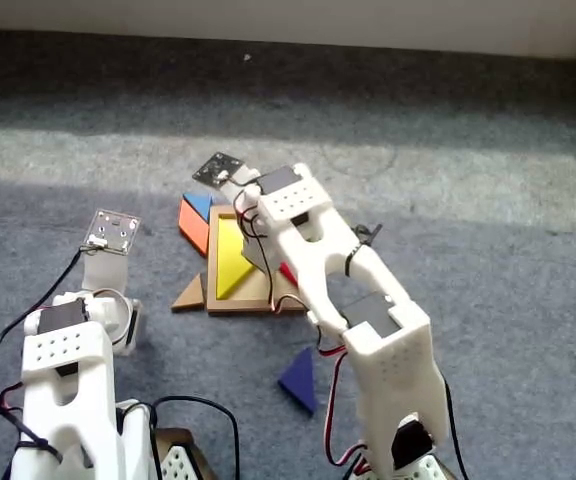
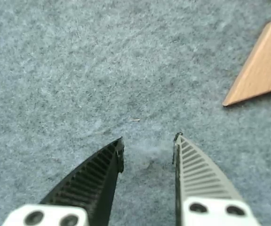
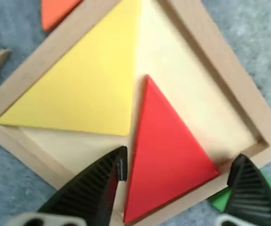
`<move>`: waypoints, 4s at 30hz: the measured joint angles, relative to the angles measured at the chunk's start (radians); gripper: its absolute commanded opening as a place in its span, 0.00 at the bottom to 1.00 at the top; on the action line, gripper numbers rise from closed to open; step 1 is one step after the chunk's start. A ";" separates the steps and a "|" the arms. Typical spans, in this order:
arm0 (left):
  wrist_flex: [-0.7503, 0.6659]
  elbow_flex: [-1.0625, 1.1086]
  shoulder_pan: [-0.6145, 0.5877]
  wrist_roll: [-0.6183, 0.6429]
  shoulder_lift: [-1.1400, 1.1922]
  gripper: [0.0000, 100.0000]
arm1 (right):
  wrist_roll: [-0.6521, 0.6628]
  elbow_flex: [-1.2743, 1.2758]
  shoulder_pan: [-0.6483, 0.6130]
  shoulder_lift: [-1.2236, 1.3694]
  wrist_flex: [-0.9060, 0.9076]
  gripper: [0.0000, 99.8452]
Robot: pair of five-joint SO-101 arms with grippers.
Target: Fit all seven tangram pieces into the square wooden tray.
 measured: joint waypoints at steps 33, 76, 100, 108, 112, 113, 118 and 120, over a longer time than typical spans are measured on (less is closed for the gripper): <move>0.000 0.000 0.000 0.000 0.000 0.18 | 0.061 -0.269 0.052 0.163 0.132 0.01; -0.015 0.000 0.000 0.000 0.000 0.18 | -0.069 -0.486 -0.161 0.025 0.473 0.07; -0.015 0.000 0.000 0.000 0.000 0.18 | -0.264 -0.060 0.172 -0.519 0.474 0.00; -0.015 0.000 0.000 0.000 0.000 0.18 | -0.267 0.359 0.354 -0.822 0.279 0.08; -0.015 0.000 0.000 0.000 0.000 0.18 | -0.288 0.582 0.382 -0.887 0.086 0.24; -0.015 0.000 0.000 0.000 0.000 0.18 | -0.310 0.629 0.382 -0.888 0.037 0.27; -0.015 0.000 0.000 0.000 0.000 0.18 | -0.394 0.786 0.387 -0.887 -0.187 0.28; -0.015 0.000 0.000 0.000 0.000 0.18 | -0.407 0.783 0.384 -0.852 -0.224 0.28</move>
